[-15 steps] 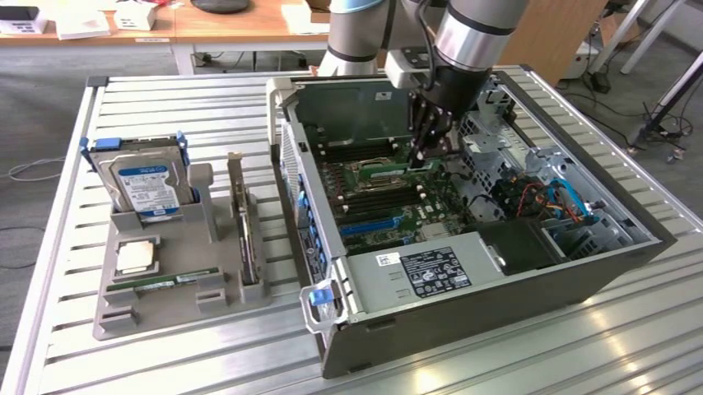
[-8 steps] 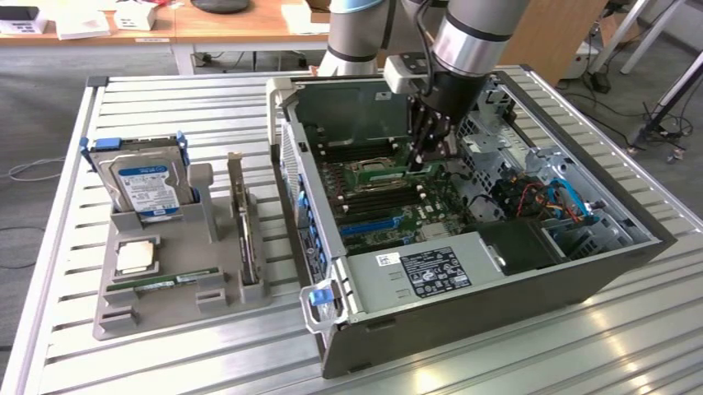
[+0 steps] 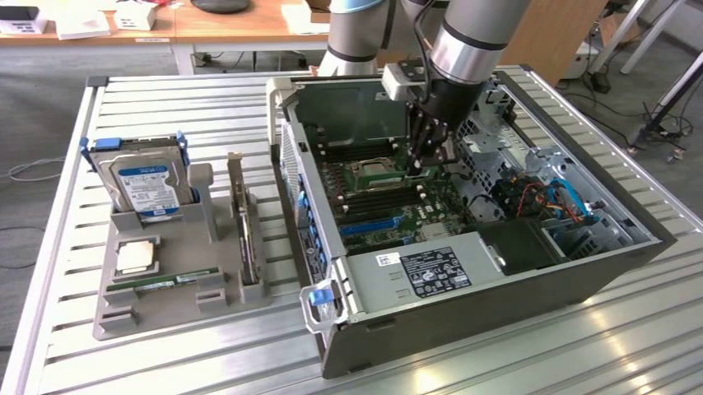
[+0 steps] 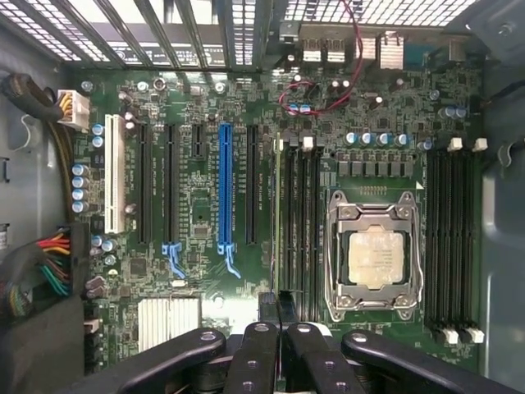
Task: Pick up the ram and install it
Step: 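Insert the ram into the slot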
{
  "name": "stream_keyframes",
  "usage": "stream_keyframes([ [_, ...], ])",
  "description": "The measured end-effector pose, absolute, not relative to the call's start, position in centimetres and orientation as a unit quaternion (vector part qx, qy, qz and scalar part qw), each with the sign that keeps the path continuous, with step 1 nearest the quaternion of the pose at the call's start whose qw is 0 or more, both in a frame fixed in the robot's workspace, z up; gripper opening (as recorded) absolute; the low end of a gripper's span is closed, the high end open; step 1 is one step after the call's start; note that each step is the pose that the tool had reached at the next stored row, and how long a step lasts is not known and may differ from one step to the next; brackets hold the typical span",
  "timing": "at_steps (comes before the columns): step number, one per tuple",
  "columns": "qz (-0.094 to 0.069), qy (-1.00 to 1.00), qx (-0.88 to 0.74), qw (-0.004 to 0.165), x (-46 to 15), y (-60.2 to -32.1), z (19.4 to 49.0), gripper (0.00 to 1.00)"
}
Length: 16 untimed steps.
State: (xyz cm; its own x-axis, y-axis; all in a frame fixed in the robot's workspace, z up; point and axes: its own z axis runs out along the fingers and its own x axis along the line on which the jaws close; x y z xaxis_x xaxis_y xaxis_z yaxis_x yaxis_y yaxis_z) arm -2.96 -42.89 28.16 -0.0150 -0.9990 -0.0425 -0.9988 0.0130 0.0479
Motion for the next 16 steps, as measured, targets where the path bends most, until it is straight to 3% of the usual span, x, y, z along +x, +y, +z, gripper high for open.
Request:
stream_keyframes([
  [16,-0.032,-0.712,0.702,0.002,-2.96,-42.89,27.05,0.12],
])
